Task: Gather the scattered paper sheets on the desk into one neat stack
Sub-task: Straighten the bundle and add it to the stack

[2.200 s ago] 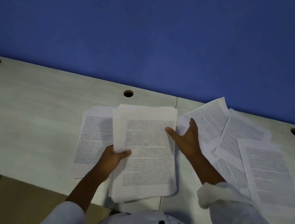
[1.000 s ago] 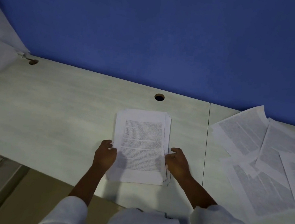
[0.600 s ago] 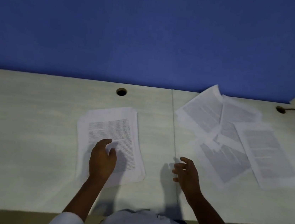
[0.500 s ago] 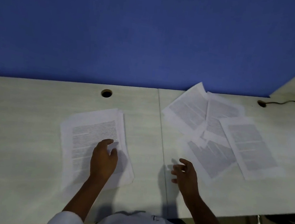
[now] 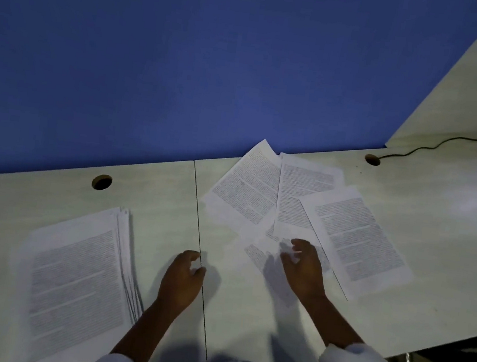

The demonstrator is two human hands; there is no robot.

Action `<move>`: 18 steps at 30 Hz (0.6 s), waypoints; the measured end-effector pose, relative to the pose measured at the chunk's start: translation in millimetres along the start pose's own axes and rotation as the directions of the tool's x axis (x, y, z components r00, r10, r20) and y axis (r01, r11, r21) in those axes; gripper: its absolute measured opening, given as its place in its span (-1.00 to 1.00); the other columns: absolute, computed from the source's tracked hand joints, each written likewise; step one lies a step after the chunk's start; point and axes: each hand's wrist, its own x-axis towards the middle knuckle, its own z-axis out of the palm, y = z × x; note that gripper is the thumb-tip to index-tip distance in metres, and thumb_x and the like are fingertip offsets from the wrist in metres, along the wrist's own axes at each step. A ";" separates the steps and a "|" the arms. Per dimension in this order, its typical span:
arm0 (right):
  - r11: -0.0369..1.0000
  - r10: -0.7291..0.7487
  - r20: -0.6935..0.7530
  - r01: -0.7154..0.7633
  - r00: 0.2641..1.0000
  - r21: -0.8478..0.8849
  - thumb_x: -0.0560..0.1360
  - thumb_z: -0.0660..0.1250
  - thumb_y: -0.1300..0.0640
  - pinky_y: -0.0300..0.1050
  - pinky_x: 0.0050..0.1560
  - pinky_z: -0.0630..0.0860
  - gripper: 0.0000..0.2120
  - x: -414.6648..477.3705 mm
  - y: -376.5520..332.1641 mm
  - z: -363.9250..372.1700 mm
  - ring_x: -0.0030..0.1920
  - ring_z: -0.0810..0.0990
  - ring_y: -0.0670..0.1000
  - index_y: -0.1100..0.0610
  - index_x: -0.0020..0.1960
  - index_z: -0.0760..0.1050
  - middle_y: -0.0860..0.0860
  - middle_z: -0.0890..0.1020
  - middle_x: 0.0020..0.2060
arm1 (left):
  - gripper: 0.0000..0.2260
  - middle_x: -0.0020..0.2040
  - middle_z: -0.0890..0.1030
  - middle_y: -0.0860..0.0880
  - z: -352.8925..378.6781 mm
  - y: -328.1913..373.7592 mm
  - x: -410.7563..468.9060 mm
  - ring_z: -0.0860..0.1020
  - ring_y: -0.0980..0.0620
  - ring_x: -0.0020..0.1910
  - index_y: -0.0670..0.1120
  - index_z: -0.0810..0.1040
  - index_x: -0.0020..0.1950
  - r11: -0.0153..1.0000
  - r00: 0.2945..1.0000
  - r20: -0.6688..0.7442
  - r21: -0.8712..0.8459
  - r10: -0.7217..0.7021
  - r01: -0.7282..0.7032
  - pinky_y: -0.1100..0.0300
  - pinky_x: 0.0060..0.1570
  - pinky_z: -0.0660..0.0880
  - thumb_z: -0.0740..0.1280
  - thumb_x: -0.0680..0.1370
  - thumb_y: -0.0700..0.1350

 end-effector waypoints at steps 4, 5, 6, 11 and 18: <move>0.969 -0.108 0.071 0.121 0.992 -0.214 0.41 0.47 -0.09 0.08 0.17 0.46 -0.40 45.4 -14.5 1.3 0.24 0.46 0.15 0.18 0.32 0.40 0.13 0.48 0.23 | -0.69 0.20 0.59 -0.05 17.4 6.6 5.0 0.55 -0.06 0.19 -0.10 0.53 0.26 0.986 1.000 0.000 0.165 -0.018 0.017 0.08 0.20 0.47 0.38 0.52 -0.15; 0.960 -0.111 0.077 0.127 0.991 -0.251 0.38 0.46 -0.17 0.10 0.21 0.43 -0.31 56.5 -17.7 5.8 0.28 0.43 0.16 0.18 0.34 0.37 0.13 0.45 0.27 | -0.69 0.19 0.59 -0.05 19.8 10.0 8.1 0.55 -0.06 0.17 -0.10 0.53 0.26 0.975 1.000 -0.008 0.219 -0.024 0.025 0.09 0.19 0.46 0.37 0.52 -0.13; 0.951 -0.092 0.080 0.112 0.992 -0.287 0.34 0.45 -0.25 0.13 0.24 0.41 -0.23 66.7 -20.1 11.1 0.32 0.39 0.17 0.19 0.36 0.34 0.14 0.42 0.31 | -0.69 0.17 0.59 -0.06 21.8 14.5 11.5 0.55 -0.07 0.16 -0.10 0.52 0.26 0.966 0.999 -0.017 0.257 -0.030 0.033 0.10 0.17 0.46 0.37 0.52 -0.13; 0.837 -0.074 0.133 0.135 0.988 -0.531 0.34 0.30 -0.39 0.28 0.39 0.24 -0.09 83.6 -7.5 35.4 0.45 0.25 0.26 0.23 0.44 0.29 0.26 0.31 0.44 | -0.67 0.17 0.58 -0.16 28.8 38.0 37.7 0.55 -0.14 0.17 -0.19 0.51 0.27 0.944 0.997 -0.016 0.320 -0.075 0.076 0.13 0.13 0.43 0.36 0.51 -0.19; 0.778 -0.282 0.266 0.382 0.922 -0.499 0.39 0.20 -0.41 0.29 0.42 0.24 -0.16 56.5 46.0 17.1 0.45 0.31 0.27 0.19 0.43 0.38 0.24 0.36 0.44 | -0.53 0.11 0.59 -0.22 32.9 73.2 101.5 0.58 -0.24 0.08 -0.20 0.53 0.21 0.909 0.981 -0.180 0.392 -0.078 0.144 -0.03 0.02 0.57 0.32 0.42 0.08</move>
